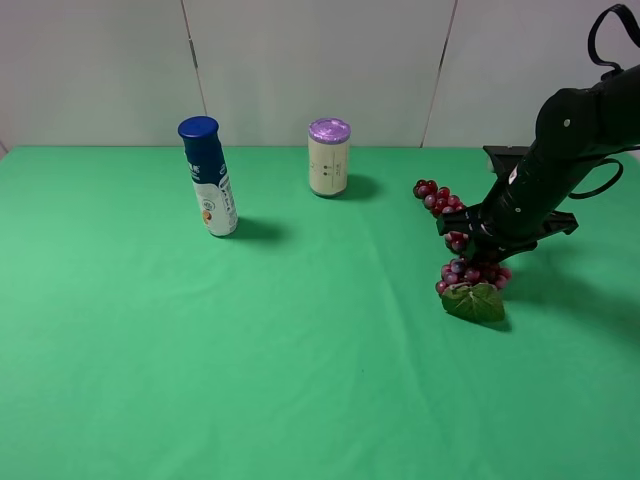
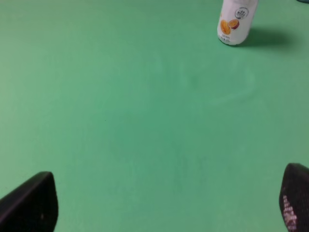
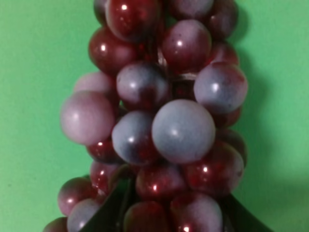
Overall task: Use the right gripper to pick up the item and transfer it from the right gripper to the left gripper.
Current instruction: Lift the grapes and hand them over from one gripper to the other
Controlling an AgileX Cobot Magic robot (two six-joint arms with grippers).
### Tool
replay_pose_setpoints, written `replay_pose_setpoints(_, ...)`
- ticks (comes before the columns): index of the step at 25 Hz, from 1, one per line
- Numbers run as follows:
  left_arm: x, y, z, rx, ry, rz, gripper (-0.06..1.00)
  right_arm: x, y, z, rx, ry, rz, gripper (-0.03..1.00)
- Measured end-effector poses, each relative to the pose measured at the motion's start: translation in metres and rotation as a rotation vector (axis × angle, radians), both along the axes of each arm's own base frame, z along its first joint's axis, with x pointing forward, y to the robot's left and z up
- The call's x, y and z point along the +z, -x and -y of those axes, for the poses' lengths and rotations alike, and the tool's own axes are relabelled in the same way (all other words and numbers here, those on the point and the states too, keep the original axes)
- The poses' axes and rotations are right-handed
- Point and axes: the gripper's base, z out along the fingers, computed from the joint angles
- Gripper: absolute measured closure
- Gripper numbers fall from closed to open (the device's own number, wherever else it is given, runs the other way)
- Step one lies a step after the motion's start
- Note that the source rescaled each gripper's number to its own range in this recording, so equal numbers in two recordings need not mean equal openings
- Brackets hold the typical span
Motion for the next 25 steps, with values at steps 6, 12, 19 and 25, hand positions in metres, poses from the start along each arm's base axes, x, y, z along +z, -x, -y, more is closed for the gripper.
replay_pose_setpoints(6, 0.000, 0.000, 0.000, 0.000, 0.000, 0.000, -0.06, 0.005, 0.000, 0.001, 0.012, 0.010, 0.016, 0.90)
replay_pose_setpoints(12, 0.000, 0.000, 0.000, 0.000, 0.000, 0.000, -0.06, 0.053, 0.007, 0.003, 0.046, 0.001, 0.166, 0.93)
replay_pose_setpoints(19, 0.000, 0.000, 0.000, 0.000, 0.000, 0.000, -0.06, 0.113, 0.027, 0.008, 0.095, -0.009, 0.350, 0.93)
replay_pose_setpoints(25, 0.000, 0.000, 0.000, 0.000, 0.000, 0.000, -0.06, 0.154, 0.042, 0.011, 0.144, -0.003, 0.468, 0.93)
